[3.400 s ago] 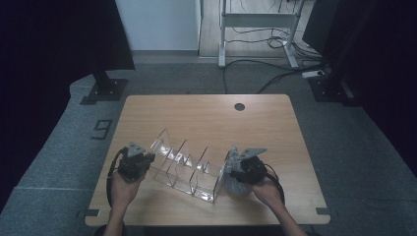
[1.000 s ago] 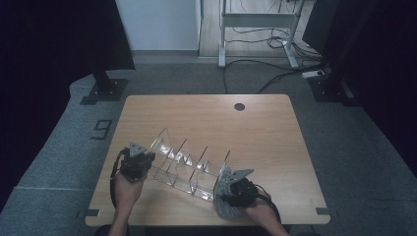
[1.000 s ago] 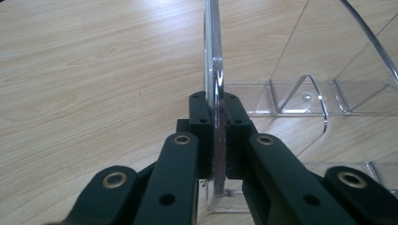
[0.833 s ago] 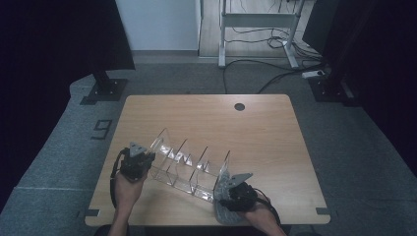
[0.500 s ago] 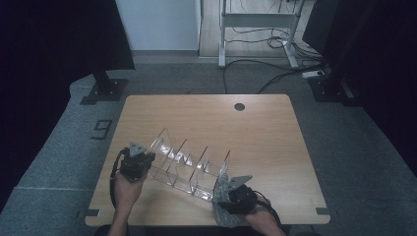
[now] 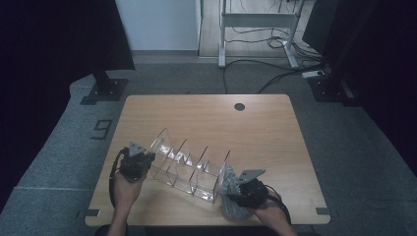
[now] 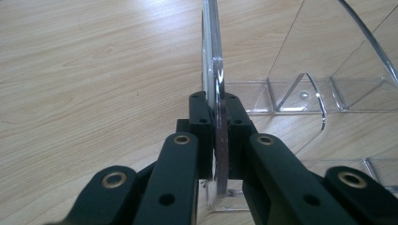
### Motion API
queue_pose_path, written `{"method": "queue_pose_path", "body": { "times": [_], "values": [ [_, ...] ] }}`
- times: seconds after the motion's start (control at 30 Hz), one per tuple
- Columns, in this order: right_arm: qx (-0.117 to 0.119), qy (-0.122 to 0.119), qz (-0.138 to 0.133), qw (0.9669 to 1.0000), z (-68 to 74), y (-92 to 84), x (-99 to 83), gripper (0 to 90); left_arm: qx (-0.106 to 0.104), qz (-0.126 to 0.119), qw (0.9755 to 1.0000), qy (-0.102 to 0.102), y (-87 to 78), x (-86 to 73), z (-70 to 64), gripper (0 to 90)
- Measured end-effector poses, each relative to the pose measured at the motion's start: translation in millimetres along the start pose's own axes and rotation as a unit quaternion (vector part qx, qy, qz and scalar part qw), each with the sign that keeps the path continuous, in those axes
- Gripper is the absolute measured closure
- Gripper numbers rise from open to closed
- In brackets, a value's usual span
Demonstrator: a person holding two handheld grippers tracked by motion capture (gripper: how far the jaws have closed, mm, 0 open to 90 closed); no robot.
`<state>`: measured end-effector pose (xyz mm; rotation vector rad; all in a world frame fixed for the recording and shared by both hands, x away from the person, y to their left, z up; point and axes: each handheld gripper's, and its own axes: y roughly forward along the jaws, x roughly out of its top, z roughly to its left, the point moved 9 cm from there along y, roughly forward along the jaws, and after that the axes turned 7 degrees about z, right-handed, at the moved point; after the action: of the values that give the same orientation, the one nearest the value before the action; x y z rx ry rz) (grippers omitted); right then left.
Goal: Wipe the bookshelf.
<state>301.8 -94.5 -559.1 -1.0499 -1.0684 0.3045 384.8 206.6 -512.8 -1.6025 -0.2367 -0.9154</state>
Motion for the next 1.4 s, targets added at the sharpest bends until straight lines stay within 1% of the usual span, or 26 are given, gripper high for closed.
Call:
{"method": "queue_pose_path", "body": {
  "times": [0.03,0.13,0.37,0.67,0.8,0.97,1.17,1.23,1.33,1.4],
  "values": [
    [-0.006,0.002,-0.004,1.0000,-6.2,-6.6,1.3,65.5,0.000,0.000,1.0000,0.000,0.0,0.0,0.0,85.2],
    [-0.014,0.008,-0.008,0.9998,-12.9,-13.3,2.8,65.4,-0.001,0.001,1.0000,0.002,-0.1,-0.1,0.3,85.1],
    [-0.036,0.025,-0.024,0.9988,-35.1,-33.3,7.0,65.3,-0.002,0.001,1.0000,0.004,0.0,0.1,0.5,84.9],
    [-0.065,0.047,-0.038,0.9961,-62.2,-54.8,7.6,65.2,-0.002,0.001,1.0000,0.005,0.0,0.1,0.5,84.7],
    [-0.073,0.056,-0.043,0.9948,-72.6,-61.8,6.4,65.1,-0.003,0.001,1.0000,0.005,0.0,0.2,0.6,84.6],
    [-0.089,0.072,-0.047,0.9923,-89.1,-71.5,3.3,65.1,-0.005,0.001,1.0000,0.006,0.0,0.2,0.8,84.5],
    [-0.109,0.092,-0.052,0.9884,-108.8,-83.1,-0.7,65.1,-0.008,0.002,0.9999,0.008,-0.1,0.2,1.0,84.4],
    [-0.113,0.098,-0.054,0.9872,-114.7,-85.2,-2.5,65.0,-0.009,0.002,0.9999,0.008,0.0,0.2,1.1,84.3],
    [-0.126,0.105,-0.051,0.9851,-124.7,-87.1,-6.6,65.0,-0.010,0.001,0.9999,0.009,0.0,0.2,1.2,84.3],
    [-0.128,0.112,-0.050,0.9842,-129.8,-87.5,-9.4,64.9,-0.010,0.001,0.9999,0.010,0.0,0.2,1.4,84.2]
  ]
}}
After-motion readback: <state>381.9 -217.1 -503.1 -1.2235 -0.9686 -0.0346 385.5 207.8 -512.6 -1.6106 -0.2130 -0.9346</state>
